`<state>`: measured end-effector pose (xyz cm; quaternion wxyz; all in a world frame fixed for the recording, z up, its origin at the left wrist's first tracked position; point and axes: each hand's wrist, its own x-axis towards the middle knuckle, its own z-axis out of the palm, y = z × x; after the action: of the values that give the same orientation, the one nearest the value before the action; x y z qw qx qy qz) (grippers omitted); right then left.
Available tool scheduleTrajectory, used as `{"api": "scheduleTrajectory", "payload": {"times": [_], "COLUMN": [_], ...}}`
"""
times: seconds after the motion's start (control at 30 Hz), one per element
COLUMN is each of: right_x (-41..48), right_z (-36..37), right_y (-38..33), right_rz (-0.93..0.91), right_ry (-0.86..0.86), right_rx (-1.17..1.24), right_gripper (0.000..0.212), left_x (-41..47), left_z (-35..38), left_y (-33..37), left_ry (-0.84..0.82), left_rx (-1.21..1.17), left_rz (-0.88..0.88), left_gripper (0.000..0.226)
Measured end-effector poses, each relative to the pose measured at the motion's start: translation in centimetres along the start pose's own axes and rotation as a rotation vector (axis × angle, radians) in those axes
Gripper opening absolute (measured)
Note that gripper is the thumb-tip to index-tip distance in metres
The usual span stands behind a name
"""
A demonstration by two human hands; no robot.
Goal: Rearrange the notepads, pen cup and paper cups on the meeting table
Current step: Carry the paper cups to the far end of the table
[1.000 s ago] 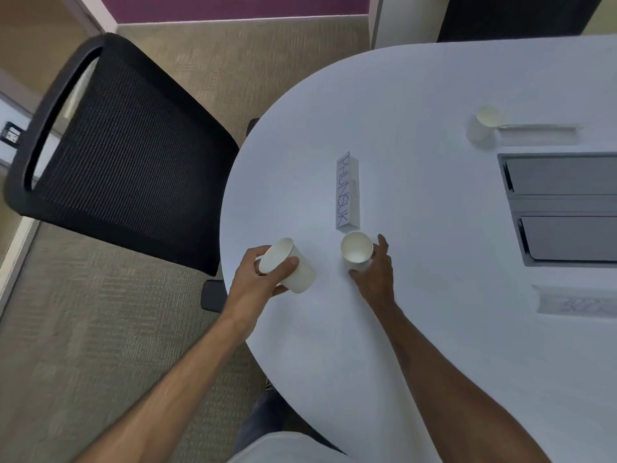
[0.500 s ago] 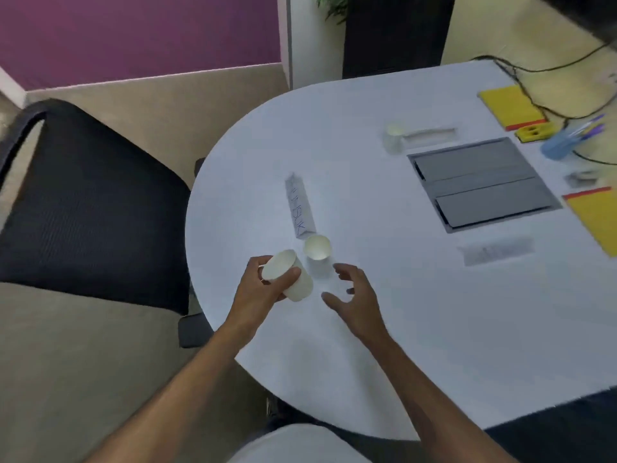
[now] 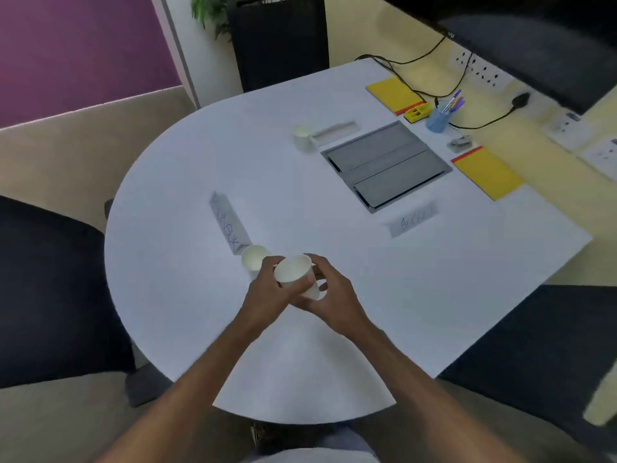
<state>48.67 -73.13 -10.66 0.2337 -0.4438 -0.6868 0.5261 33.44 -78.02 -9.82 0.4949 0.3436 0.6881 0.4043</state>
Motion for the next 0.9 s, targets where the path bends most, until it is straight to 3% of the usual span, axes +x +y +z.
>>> {"api": "scheduleTrajectory", "payload": {"times": [0.3,0.53,0.9], "right_x": [6.5,12.7,16.7], "right_z": [-7.8,-12.7,-14.4], "right_y": [8.7,15.4,19.0], "right_rz": [0.170,0.286,0.352], "right_ry": [0.123,0.299,0.512], "right_rx": [-0.051,-0.116,-0.120], "right_gripper": [0.077,0.068,0.064], "left_x": [7.3,11.7,14.0], "left_z": [5.6,9.7,11.7], "left_y": [1.6,1.2,1.1], "left_ry": [-0.100,-0.104,-0.108], "left_rx": [0.339,0.769,0.751], "left_rz": [-0.013,0.120,0.006], "left_gripper": [0.088,0.085,0.088]}}
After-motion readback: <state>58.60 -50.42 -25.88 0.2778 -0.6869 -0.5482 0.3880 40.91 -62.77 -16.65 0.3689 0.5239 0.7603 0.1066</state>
